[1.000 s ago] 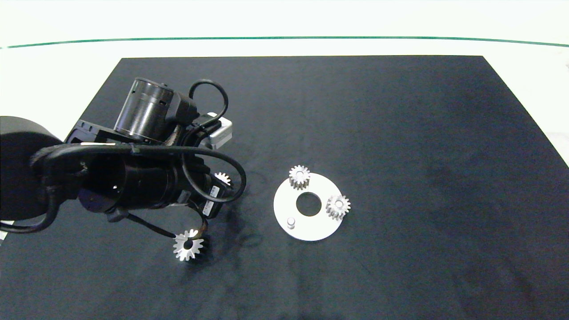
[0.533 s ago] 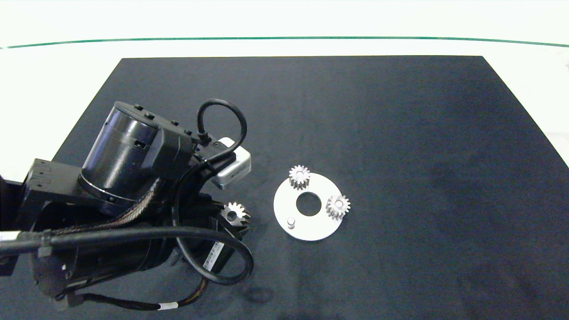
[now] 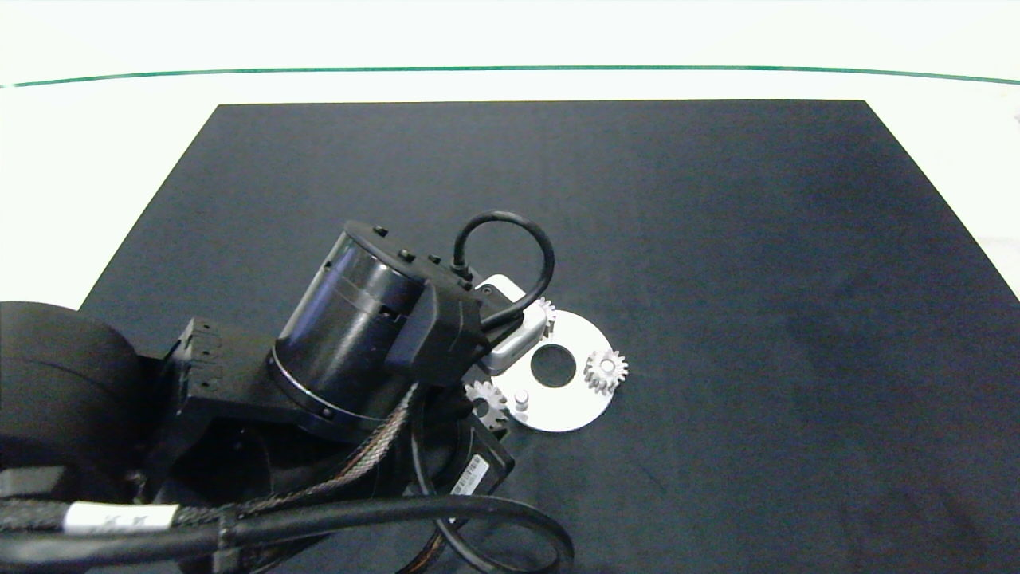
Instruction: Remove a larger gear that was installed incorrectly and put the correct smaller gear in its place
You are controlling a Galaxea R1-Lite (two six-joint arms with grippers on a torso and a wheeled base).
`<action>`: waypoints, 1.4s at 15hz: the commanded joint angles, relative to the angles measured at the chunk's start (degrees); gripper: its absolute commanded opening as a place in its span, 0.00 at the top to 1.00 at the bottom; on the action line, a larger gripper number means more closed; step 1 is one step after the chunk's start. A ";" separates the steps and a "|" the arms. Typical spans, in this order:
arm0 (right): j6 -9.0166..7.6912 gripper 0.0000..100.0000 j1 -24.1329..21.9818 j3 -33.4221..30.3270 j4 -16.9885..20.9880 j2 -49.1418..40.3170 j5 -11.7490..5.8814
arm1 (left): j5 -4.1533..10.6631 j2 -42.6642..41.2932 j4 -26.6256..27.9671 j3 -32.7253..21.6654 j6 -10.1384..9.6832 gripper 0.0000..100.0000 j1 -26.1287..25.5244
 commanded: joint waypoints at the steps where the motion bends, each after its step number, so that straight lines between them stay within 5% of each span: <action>1: -0.05 0.00 -0.38 0.03 0.47 -1.07 0.05 | 0.18 4.13 0.07 -2.75 0.06 0.81 -0.35; 6: 0.04 0.00 -0.38 0.91 0.56 -1.69 0.14 | 1.41 9.49 -0.02 -6.36 -0.03 0.81 -0.09; 21: 0.13 0.00 -0.20 1.17 0.56 -1.95 0.23 | 1.41 12.21 0.07 -9.26 0.41 0.81 2.73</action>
